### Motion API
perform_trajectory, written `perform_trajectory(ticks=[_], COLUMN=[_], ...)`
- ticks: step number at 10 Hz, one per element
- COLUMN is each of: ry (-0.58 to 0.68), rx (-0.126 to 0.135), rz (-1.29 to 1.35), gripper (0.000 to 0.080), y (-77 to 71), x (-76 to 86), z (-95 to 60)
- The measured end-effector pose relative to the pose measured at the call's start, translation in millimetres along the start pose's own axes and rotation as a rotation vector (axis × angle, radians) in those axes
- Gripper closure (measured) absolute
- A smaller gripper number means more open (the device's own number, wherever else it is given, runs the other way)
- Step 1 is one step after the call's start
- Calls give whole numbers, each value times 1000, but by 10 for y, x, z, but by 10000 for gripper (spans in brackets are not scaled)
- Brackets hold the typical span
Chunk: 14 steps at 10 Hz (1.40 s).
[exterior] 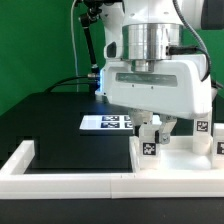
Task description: Assemble square table
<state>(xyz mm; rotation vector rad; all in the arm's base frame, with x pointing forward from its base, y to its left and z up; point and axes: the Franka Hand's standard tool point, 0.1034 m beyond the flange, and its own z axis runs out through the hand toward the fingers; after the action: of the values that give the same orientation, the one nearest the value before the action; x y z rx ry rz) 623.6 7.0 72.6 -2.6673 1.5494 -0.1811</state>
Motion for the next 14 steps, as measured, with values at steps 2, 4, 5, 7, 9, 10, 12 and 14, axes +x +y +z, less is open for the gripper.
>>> perform_trajectory(ticks=[2, 4, 5, 7, 9, 10, 12, 14], ry=[-9, -28, -40, -47, -54, -55, -87, -71], rx=[-12, -3, 7, 19, 19, 17, 28, 35], rz=[369, 688, 819, 934, 1094, 1160, 1317, 1336], gripper=[396, 396, 396, 396, 396, 396, 396, 396], y=[7, -16, -25, -21, -19, -16, -29, -29], x=[1, -23, -25, -25, -18, -12, -7, -14], z=[4, 4, 4, 3, 5, 5, 12, 15])
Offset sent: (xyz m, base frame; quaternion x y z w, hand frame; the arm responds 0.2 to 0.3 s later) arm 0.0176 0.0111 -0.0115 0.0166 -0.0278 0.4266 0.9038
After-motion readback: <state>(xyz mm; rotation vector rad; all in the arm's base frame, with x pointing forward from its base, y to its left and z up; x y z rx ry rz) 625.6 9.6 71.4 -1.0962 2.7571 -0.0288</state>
